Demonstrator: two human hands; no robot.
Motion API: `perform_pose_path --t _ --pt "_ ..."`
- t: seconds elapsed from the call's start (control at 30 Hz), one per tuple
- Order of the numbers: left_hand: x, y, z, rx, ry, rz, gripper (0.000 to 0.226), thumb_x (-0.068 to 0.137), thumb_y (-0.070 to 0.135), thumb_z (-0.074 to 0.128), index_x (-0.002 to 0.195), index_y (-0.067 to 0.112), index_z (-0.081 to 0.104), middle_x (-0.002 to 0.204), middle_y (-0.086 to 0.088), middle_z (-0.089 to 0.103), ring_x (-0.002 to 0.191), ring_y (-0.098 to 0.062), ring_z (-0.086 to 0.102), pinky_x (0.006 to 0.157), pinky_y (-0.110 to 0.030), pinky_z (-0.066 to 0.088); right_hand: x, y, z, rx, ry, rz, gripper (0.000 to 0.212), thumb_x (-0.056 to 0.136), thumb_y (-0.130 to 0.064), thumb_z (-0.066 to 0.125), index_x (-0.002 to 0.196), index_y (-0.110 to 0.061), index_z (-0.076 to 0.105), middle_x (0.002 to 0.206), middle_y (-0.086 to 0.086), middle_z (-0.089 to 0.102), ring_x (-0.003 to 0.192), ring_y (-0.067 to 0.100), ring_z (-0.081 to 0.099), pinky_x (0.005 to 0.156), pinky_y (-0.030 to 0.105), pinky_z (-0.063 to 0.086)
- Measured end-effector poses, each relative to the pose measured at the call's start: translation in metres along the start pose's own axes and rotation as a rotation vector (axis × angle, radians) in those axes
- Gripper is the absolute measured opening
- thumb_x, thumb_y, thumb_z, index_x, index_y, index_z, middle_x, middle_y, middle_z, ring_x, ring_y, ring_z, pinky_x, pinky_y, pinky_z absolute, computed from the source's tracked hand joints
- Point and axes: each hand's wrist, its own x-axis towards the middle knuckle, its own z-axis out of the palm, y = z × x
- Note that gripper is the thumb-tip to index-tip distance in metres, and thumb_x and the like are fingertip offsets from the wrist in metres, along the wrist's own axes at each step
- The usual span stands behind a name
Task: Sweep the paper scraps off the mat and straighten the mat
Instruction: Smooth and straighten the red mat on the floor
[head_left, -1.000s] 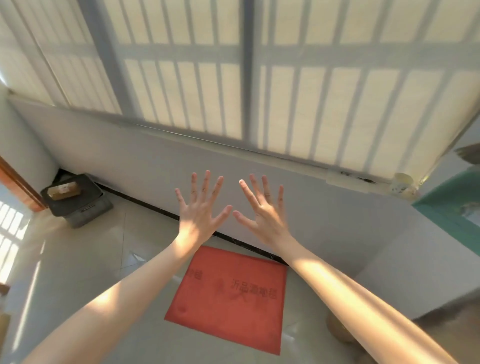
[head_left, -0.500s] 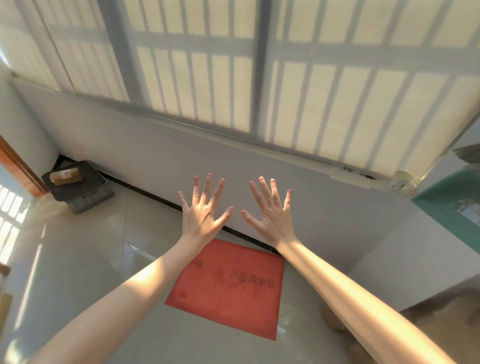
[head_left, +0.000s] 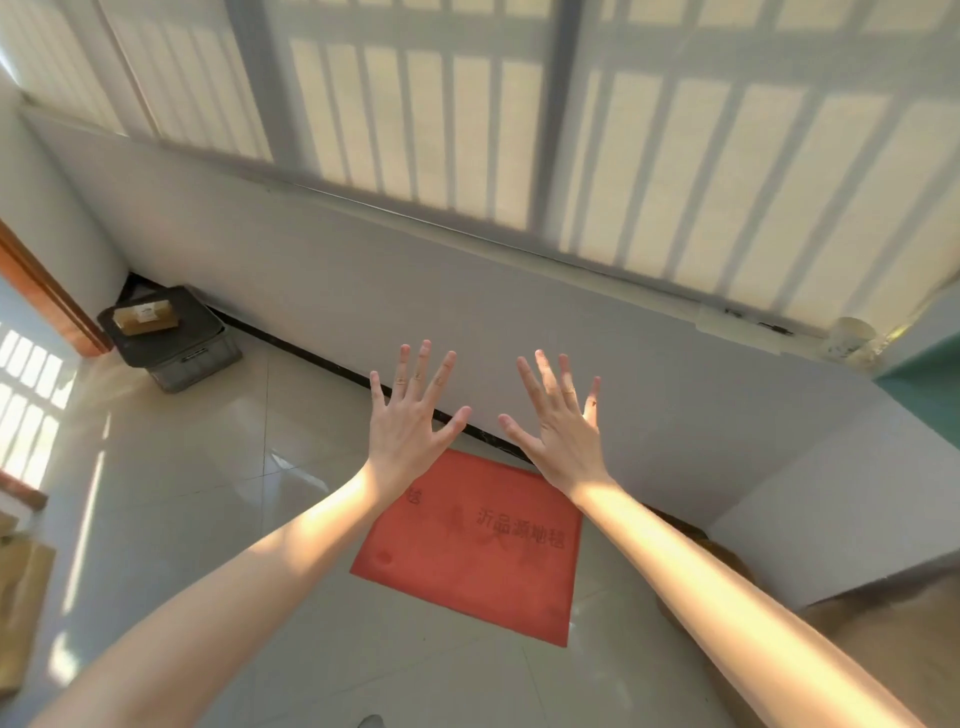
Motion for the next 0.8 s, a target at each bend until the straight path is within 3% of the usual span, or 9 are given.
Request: perform_pose_path --t 0.23,0.4,0.6,0.8 --pt "0.023 -0.058 0.072 -0.013 -0.116 0.103 0.075 0.094 0.066 0.032 0.156 0.034 0.005 0.165 0.001 -0.001 0.151 -0.021 -0.009 0.120 -0.055 0.010 0.009 0.010 0.091 -0.072 -0.107 0.194 0.076 0.090 -0.072 0.021 0.151 -0.040 -0.013 0.160 -0.012 -0.017 0.144 0.014 -0.026 0.115 0.057 -0.015" --pt "0.015 -0.107 0.159 -0.106 -0.184 0.113 0.075 0.094 0.062 0.032 0.157 0.032 0.007 0.165 0.001 0.000 0.151 -0.019 -0.008 0.121 -0.050 0.008 0.000 0.026 0.187 -0.050 -0.154 0.294 0.075 0.092 -0.068 0.027 0.152 -0.039 -0.009 0.162 -0.013 -0.008 0.147 0.017 -0.019 0.116 0.060 -0.008" --pt "-0.019 -0.160 0.315 -0.104 -0.289 0.095 0.075 0.093 0.063 0.031 0.157 0.031 0.008 0.165 0.002 0.000 0.152 -0.021 -0.006 0.121 -0.047 0.008 -0.014 0.073 0.334 -0.074 -0.274 0.322 0.075 0.092 -0.070 0.027 0.152 -0.040 -0.007 0.161 -0.015 -0.006 0.148 0.017 -0.016 0.116 0.061 -0.003" --pt "-0.067 -0.208 0.499 -0.076 -0.343 0.042 0.074 0.093 0.065 0.027 0.157 0.033 0.009 0.165 0.000 0.004 0.152 -0.022 -0.001 0.120 -0.052 0.015 -0.039 0.148 0.501 -0.131 -0.320 0.334 0.074 0.091 -0.071 0.024 0.152 -0.040 -0.006 0.161 -0.015 -0.005 0.148 0.018 -0.017 0.116 0.059 -0.008"
